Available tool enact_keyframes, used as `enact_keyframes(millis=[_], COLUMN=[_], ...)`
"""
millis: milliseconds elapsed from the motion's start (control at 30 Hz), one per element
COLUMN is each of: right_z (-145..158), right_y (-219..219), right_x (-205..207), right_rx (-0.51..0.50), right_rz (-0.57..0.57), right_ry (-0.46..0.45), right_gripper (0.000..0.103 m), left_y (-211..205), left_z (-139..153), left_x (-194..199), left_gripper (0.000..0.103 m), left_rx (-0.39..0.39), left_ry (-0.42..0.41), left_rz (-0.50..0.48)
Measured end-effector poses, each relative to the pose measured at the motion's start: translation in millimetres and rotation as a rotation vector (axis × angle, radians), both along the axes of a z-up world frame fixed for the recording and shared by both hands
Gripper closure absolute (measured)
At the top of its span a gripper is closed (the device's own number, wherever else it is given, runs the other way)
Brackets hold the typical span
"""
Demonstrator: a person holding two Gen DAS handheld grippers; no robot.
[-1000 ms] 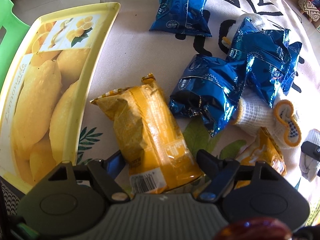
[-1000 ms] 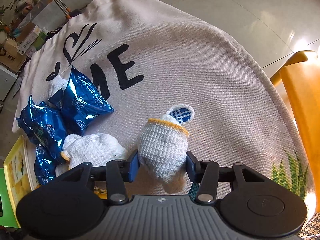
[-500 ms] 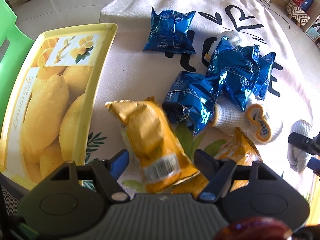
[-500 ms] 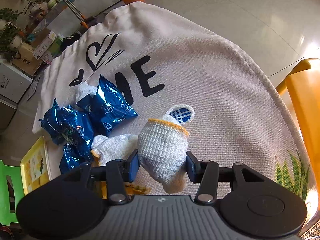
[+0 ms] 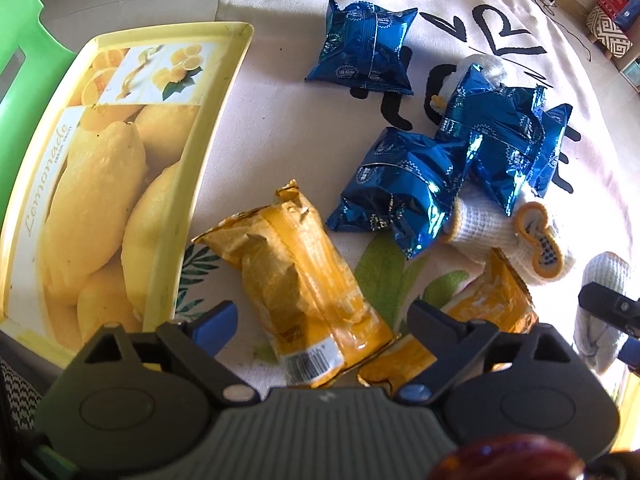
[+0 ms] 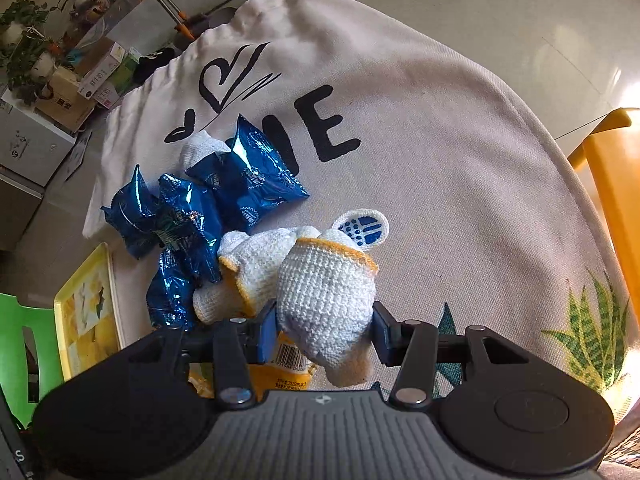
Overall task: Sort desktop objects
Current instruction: 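Lift the glove with right tool while left tool lifts the yellow packet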
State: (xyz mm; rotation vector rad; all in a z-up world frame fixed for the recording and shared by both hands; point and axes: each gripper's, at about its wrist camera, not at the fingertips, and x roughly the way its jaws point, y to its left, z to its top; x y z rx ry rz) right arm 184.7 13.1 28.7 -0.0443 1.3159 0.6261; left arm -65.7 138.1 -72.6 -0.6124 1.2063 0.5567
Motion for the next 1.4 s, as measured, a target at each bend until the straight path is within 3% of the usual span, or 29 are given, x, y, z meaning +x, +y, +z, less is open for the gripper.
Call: enact_keyframes(millis=[300,467,667,1000,1400], right_z=[47,36,39,31,20], right_y=[34,39,41,44,50], right_x=[-13,-11,-5,3,11], right_rx=[0.052,0.103,0.087,0.121,0.120], right_rz=[0.174,0.162,0.179,0.173,0.161], right_ry=[-0.095,-0.022,-0.114,-0.066,-0.029], right_gripper=[0.055,0.055,0.055,0.055,0.055], left_y=[1,1,1,-8,-9], left_z=[-13,-21,-32,-41,-41], left_x=[2,3,6,12,8], left_gripper=[0.001,0.001,0.001,0.000,0.001], left_rx=[0.002,-0.020,-0.027,0.023,0.011], left_ry=[0.023,0.031,0.064,0.082,0.085], left_rz=[0.011,0.019,0.044,0.044,0.091])
